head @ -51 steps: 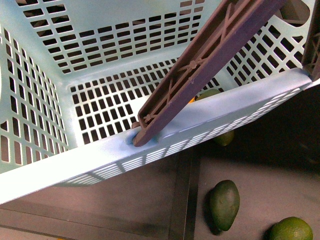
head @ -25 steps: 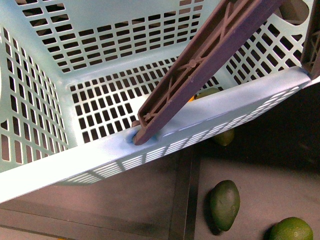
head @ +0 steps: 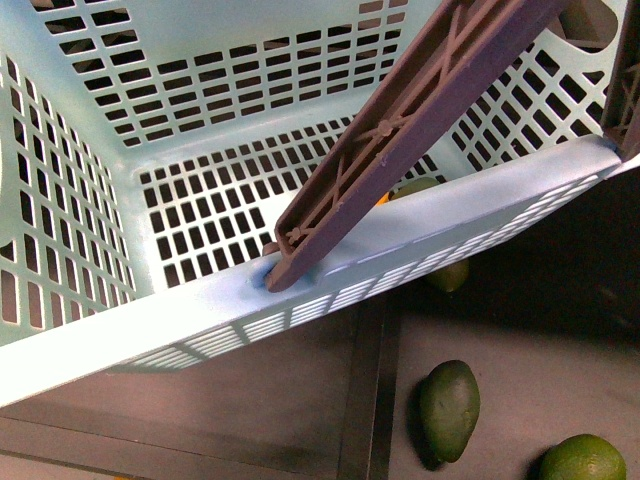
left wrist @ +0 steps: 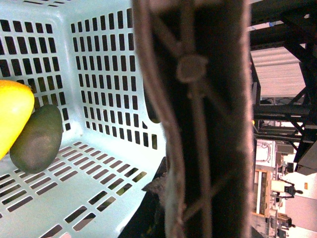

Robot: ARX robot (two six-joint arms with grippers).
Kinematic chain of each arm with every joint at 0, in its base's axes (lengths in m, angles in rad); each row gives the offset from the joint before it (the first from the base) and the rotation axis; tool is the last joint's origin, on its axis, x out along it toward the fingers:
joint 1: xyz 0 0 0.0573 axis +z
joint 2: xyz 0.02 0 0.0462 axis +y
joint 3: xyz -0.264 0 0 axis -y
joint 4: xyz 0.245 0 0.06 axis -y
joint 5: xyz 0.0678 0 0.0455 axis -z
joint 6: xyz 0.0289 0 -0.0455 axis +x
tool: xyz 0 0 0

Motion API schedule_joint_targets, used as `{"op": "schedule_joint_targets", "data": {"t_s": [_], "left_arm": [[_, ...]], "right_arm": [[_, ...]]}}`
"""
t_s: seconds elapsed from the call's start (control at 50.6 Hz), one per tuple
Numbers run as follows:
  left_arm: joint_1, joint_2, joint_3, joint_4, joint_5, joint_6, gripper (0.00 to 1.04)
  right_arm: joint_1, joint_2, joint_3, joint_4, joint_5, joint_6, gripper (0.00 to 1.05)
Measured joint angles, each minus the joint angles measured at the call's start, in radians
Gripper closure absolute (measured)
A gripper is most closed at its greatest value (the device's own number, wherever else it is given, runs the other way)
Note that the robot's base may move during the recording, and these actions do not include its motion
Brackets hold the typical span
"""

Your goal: Pick mango and avocado into basket

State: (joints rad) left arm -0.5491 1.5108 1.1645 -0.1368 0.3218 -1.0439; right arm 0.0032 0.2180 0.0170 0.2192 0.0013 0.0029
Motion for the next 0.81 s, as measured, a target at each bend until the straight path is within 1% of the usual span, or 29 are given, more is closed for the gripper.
{"op": "schedule_joint_targets", "data": {"t_s": [0.178, 0.257, 0.296, 0.494, 0.533, 0.573, 0.592, 0.671, 0.81], "left_arm": [[0.0, 0.0, 0.0, 0.0, 0.0, 0.0, 1.0], [0.0, 0.0, 0.0, 0.0, 0.001, 0.0, 1.0], [0.0, 0.0, 0.0, 0.0, 0.0, 0.0, 1.0], [0.0, 0.0, 0.0, 0.0, 0.0, -0.002, 1.0], [0.0, 0.0, 0.0, 0.0, 0.0, -0.001, 1.0], [0.0, 0.0, 0.0, 0.0, 0.0, 0.002, 1.0], [0.0, 0.0, 0.0, 0.0, -0.001, 0.002, 1.0], [0.0, 0.0, 0.0, 0.0, 0.0, 0.0, 1.0], [0.0, 0.0, 0.0, 0.0, 0.0, 0.0, 1.0]], "right_arm": [[0.0, -0.039, 0.0, -0.039, 0.0, 0.0, 1.03], [0.0, -0.139, 0.0, -0.173, -0.002, 0.0, 1.03], [0.0, -0.175, 0.0, -0.203, 0.0, 0.0, 1.03], [0.0, -0.211, 0.0, -0.217, 0.0, 0.0, 1.03], [0.0, -0.211, 0.0, -0.218, 0.0, 0.0, 0.96], [0.0, -0.211, 0.0, -0.218, 0.0, 0.0, 0.87], [0.0, -0.211, 0.0, -0.218, 0.0, 0.0, 0.86], [0.0, -0.211, 0.0, -0.218, 0.0, 0.0, 0.68], [0.0, -0.211, 0.0, -0.218, 0.0, 0.0, 0.51]]}}
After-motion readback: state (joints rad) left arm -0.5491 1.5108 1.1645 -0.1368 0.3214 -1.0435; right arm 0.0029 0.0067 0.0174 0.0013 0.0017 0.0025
